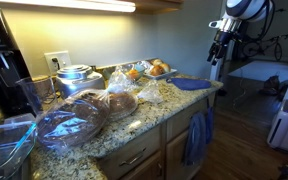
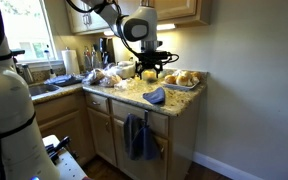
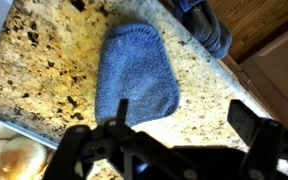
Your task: Remove the blue cloth from the countertop and hang it on the drawer
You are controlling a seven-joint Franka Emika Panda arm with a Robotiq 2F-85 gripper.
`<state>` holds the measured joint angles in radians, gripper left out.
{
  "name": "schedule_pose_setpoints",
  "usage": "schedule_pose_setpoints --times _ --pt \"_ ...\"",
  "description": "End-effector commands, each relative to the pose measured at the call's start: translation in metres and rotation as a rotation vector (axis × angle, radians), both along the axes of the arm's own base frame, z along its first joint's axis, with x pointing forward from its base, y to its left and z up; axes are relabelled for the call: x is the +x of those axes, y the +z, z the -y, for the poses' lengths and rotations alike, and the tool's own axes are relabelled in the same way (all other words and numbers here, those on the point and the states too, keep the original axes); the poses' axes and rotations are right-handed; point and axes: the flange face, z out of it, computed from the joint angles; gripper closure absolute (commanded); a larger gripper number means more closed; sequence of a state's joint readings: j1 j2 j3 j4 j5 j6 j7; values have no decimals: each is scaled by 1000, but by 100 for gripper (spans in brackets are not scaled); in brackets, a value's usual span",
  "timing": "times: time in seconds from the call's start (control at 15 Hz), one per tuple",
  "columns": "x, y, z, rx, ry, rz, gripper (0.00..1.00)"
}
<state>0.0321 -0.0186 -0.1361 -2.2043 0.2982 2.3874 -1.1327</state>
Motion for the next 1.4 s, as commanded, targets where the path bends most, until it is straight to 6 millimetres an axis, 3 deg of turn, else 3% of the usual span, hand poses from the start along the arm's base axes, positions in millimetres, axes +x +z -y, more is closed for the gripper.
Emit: schedule_pose_setpoints --times 0.0,0.6,0.73,1.13,1.33 --pt "28 -10 10 25 78 31 0" --pt "83 -26 10 59 85 82 0" --pt "77 -27 6 48 91 51 0" --pt "85 -31 5 49 93 52 0" --pt "101 -47 1 60 116 55 0"
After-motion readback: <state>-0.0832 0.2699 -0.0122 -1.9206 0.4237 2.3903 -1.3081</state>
